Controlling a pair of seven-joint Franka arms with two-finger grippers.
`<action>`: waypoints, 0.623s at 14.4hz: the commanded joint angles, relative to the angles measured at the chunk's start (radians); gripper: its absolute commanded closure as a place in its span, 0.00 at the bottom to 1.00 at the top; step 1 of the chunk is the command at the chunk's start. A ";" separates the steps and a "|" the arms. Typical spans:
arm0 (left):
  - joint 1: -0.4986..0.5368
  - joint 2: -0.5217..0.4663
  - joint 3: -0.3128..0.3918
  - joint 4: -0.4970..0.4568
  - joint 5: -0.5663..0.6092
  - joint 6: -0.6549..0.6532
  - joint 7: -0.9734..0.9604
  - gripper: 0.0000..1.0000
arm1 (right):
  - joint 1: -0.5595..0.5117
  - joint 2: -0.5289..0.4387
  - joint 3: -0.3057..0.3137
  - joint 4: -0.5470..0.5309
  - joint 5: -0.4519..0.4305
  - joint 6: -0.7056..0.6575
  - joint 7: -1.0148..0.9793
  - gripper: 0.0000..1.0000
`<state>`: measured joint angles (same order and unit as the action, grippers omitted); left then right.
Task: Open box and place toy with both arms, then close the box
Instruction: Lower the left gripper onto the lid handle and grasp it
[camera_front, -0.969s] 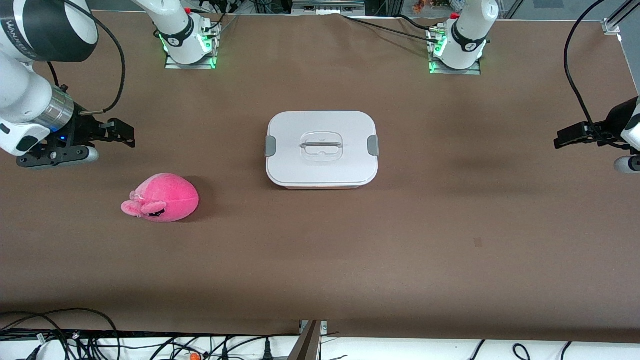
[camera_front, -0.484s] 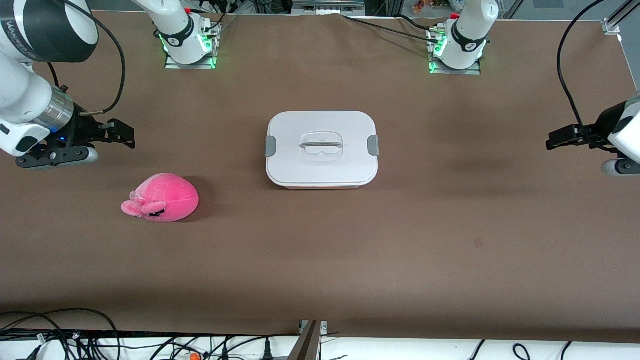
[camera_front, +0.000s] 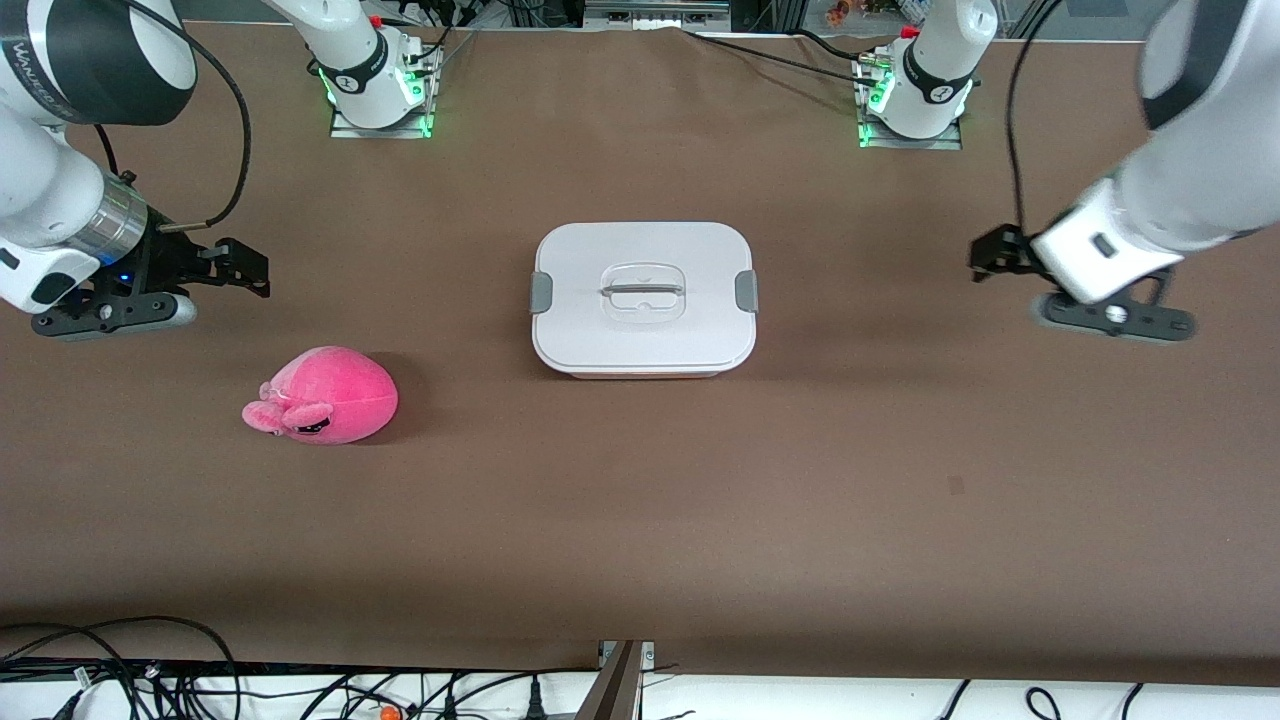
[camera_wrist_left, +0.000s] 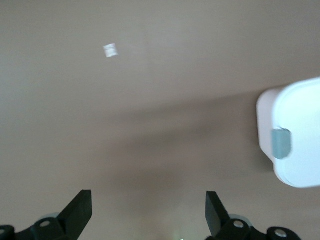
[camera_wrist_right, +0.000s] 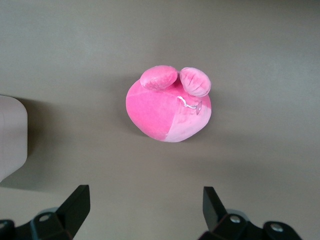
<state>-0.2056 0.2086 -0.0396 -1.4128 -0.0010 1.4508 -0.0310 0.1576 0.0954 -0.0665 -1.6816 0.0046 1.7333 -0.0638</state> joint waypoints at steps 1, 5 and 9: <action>-0.142 0.040 0.006 0.026 0.001 0.019 0.008 0.00 | -0.006 -0.008 0.002 -0.001 0.014 0.003 -0.014 0.00; -0.345 0.104 0.003 0.026 0.001 0.111 0.008 0.00 | -0.003 -0.003 0.002 -0.003 0.009 0.008 -0.014 0.00; -0.477 0.170 0.003 0.026 0.001 0.267 0.014 0.00 | 0.002 -0.002 0.008 -0.001 0.009 0.014 -0.004 0.00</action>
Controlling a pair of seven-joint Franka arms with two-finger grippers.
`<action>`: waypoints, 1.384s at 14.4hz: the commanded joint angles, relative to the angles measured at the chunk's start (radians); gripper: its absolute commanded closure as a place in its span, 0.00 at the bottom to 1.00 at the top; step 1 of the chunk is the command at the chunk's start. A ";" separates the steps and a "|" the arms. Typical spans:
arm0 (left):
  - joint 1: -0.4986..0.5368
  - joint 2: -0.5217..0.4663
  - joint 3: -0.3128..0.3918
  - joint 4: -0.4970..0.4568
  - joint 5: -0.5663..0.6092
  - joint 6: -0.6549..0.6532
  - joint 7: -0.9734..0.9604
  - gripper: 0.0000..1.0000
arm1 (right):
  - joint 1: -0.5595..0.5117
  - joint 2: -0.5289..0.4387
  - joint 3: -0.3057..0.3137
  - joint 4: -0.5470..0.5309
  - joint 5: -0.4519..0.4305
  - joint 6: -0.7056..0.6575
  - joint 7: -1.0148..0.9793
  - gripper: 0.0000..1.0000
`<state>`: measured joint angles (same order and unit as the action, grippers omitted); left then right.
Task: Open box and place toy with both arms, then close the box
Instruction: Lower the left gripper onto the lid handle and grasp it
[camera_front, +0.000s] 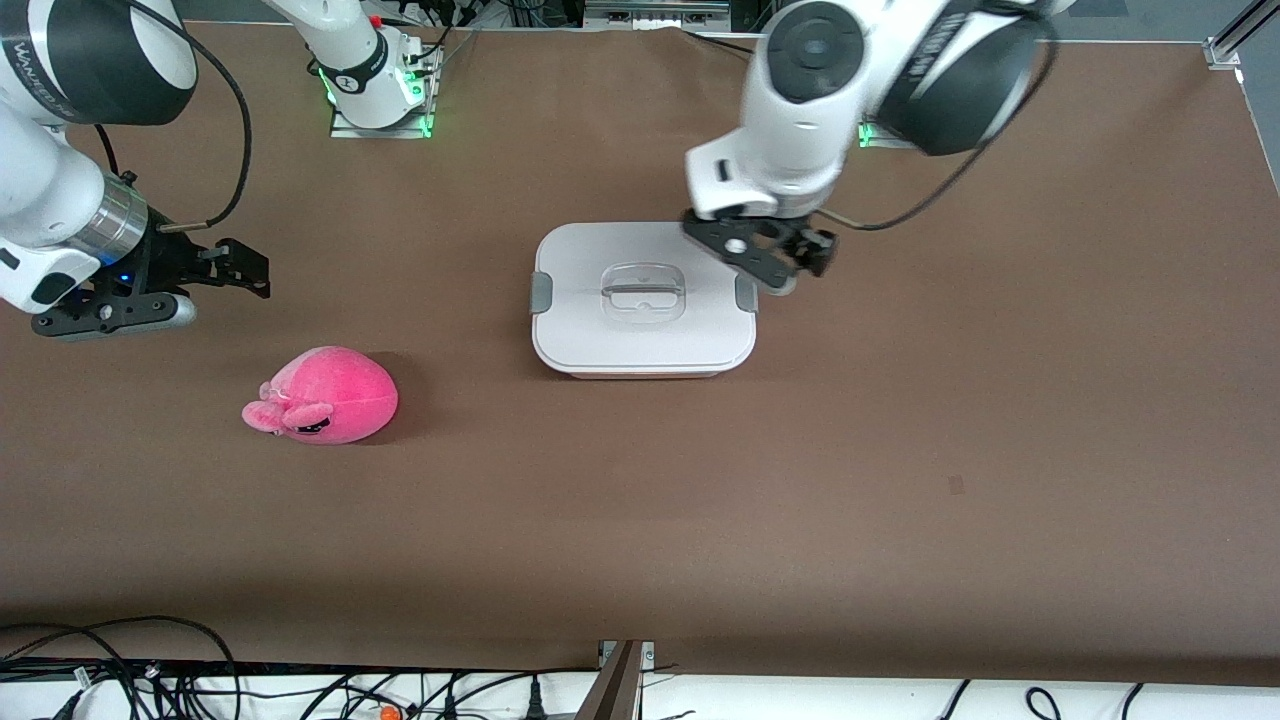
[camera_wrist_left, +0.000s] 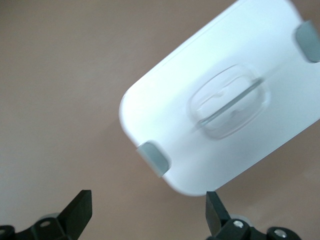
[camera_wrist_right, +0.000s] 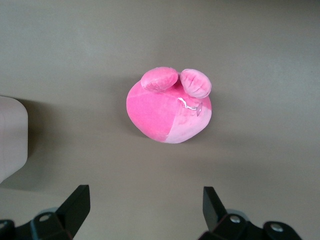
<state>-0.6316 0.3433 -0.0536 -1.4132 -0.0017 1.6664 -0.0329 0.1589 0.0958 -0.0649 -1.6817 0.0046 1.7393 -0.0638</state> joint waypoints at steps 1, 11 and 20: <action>-0.083 0.051 0.017 0.026 0.003 0.079 0.025 0.00 | 0.001 -0.004 0.007 -0.001 0.011 0.008 -0.004 0.00; -0.188 0.141 0.017 0.022 0.009 0.187 0.448 0.00 | -0.004 -0.002 0.002 -0.004 0.008 0.009 -0.014 0.00; -0.183 0.249 0.023 0.023 0.020 0.308 0.554 0.00 | -0.004 -0.004 0.000 -0.009 0.008 0.006 -0.014 0.00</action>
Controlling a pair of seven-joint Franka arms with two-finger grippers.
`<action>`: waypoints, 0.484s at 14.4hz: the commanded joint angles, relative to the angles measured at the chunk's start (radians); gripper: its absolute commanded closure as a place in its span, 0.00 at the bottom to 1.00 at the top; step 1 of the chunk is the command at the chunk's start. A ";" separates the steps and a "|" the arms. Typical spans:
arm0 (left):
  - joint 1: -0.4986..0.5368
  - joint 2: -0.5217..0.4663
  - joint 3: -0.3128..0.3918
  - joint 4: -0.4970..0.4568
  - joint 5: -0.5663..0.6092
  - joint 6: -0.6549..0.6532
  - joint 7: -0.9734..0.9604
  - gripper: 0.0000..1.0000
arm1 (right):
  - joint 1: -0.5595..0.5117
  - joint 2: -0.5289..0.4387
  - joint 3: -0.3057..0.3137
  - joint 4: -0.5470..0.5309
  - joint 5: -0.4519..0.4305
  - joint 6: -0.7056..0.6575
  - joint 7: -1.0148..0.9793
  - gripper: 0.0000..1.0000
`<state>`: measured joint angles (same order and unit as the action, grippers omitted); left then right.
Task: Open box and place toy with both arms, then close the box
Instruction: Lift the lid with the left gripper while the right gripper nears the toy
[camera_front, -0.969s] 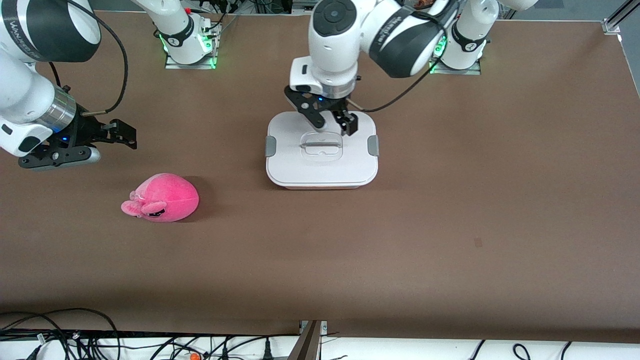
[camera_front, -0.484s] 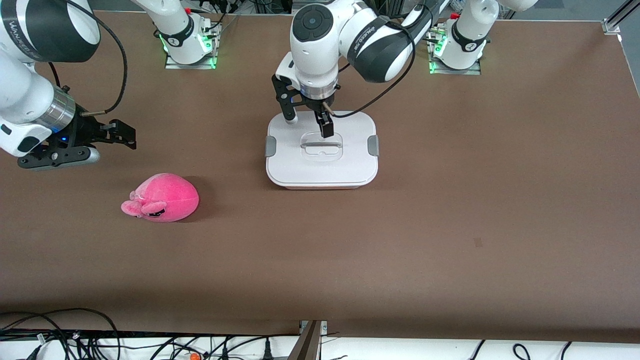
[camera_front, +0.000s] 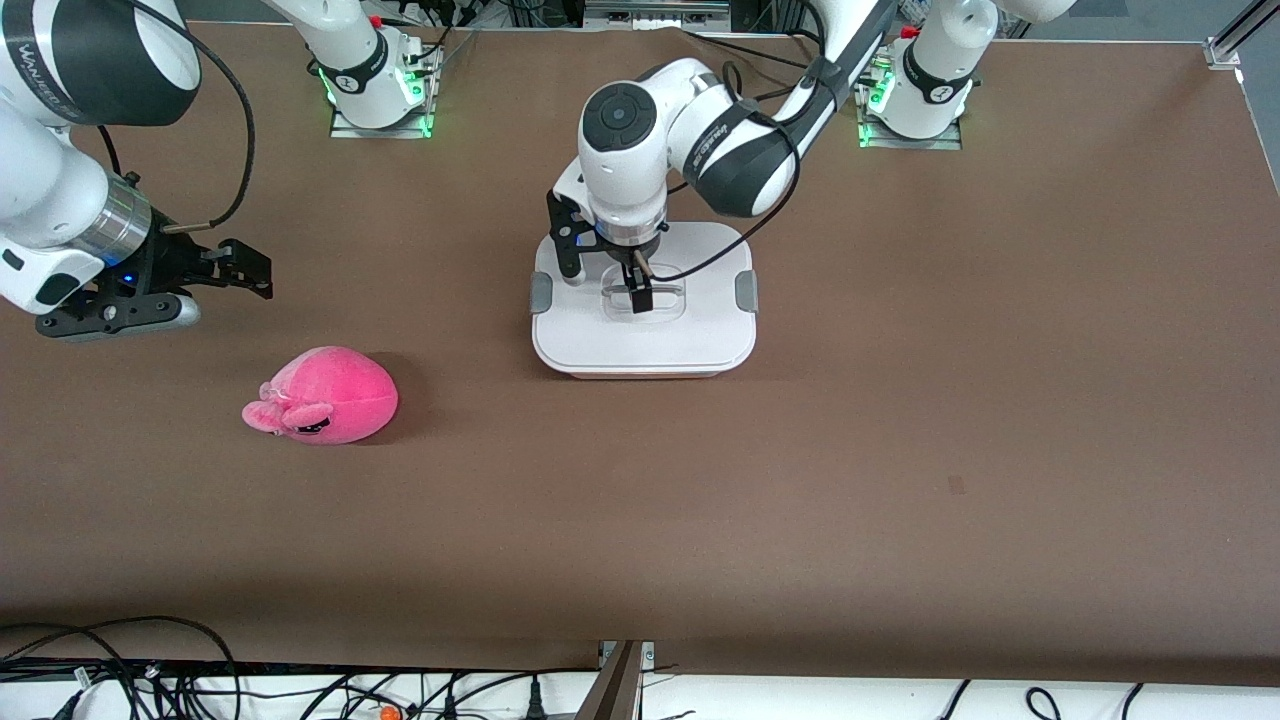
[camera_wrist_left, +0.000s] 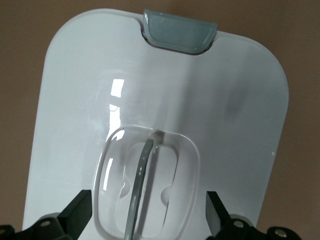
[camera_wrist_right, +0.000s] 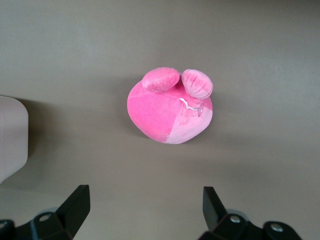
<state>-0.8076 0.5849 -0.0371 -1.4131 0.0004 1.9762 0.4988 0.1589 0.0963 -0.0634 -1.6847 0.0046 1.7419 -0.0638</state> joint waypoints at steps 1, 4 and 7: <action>-0.007 0.007 0.008 0.022 0.020 -0.002 0.024 0.00 | -0.004 -0.004 0.000 -0.006 0.008 0.004 -0.014 0.00; -0.005 0.001 0.008 0.013 0.018 -0.011 0.035 0.00 | -0.004 0.003 -0.001 -0.006 0.008 0.008 -0.014 0.00; -0.002 0.000 0.006 0.009 0.020 -0.013 0.053 0.11 | -0.004 0.006 -0.001 -0.006 0.005 0.018 -0.016 0.00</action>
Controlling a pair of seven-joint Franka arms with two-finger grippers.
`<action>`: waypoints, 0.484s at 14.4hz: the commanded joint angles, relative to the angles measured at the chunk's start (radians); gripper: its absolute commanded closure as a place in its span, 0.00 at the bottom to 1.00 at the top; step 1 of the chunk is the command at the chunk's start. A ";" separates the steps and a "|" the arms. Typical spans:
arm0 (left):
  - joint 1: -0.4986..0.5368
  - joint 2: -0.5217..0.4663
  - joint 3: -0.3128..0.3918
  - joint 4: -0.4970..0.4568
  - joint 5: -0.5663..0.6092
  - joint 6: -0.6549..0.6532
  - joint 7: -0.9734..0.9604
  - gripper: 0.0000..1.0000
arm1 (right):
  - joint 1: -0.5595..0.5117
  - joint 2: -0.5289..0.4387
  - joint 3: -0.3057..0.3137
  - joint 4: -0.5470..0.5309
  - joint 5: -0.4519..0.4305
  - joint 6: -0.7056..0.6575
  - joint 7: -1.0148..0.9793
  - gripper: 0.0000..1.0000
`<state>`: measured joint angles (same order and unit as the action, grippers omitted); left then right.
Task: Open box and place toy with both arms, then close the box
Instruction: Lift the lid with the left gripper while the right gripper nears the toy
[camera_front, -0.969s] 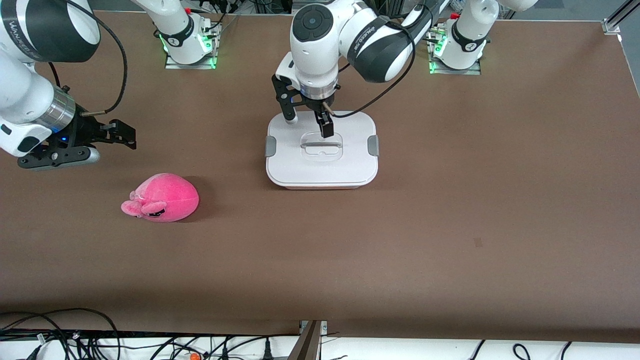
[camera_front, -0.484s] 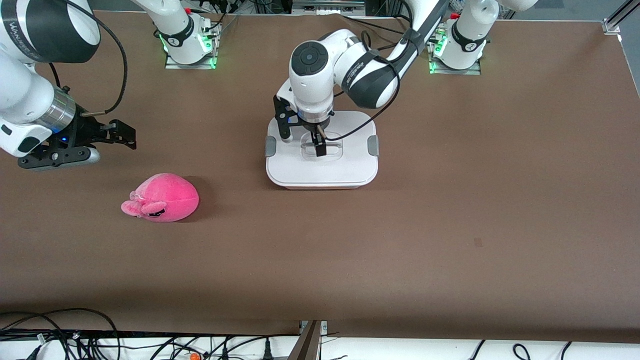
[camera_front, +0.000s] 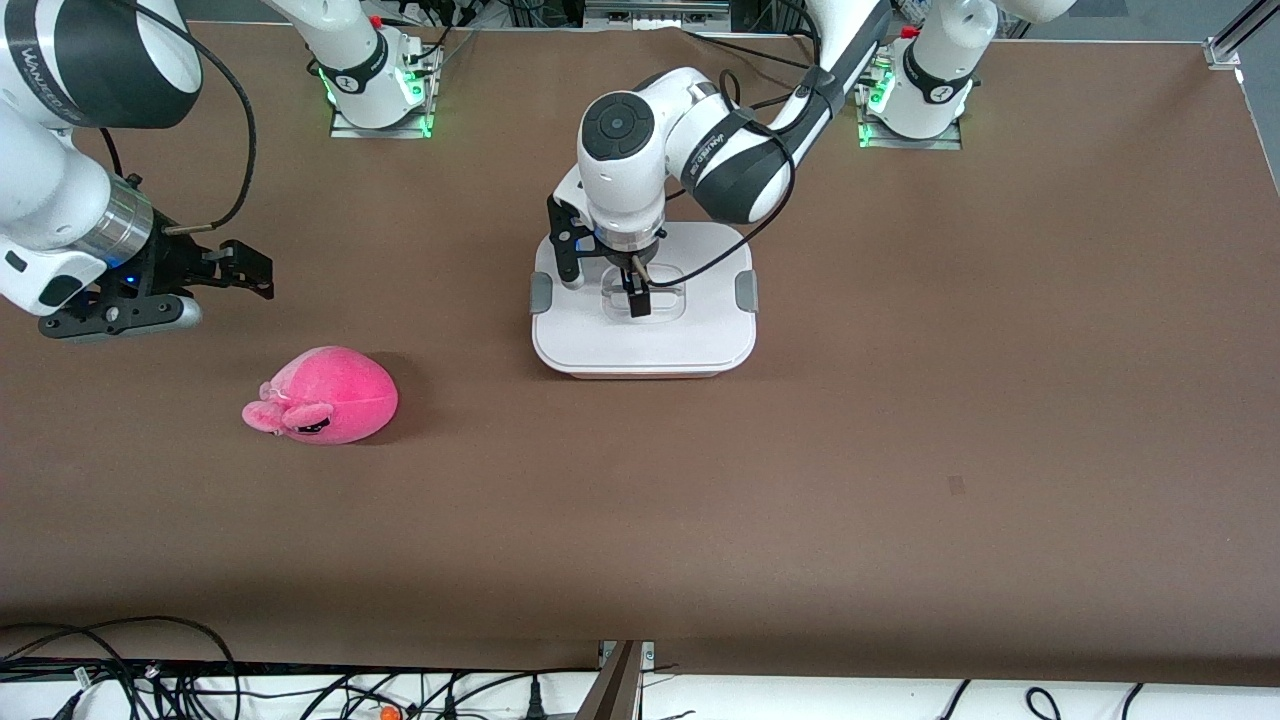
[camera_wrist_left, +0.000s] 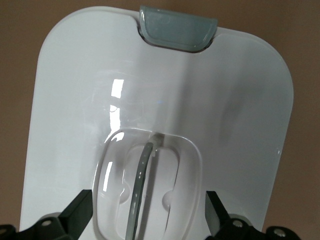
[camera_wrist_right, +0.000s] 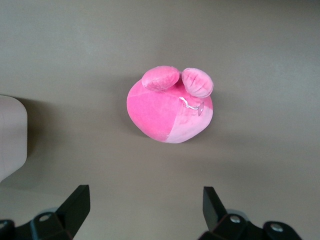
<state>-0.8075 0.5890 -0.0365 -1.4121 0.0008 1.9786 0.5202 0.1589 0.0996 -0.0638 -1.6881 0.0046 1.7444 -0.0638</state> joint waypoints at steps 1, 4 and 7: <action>-0.002 -0.005 0.007 0.008 0.018 -0.015 0.065 0.22 | -0.005 0.009 -0.001 -0.002 0.005 0.021 -0.017 0.00; -0.001 -0.011 0.010 0.008 0.016 -0.018 0.073 0.66 | -0.013 0.022 -0.011 -0.024 0.005 0.053 -0.062 0.00; 0.004 -0.011 0.015 0.012 0.018 -0.030 0.075 0.90 | -0.013 0.020 -0.019 -0.045 0.005 0.076 -0.071 0.00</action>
<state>-0.8063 0.5881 -0.0255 -1.4107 0.0009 1.9754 0.5761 0.1530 0.1296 -0.0829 -1.7156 0.0045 1.8045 -0.1118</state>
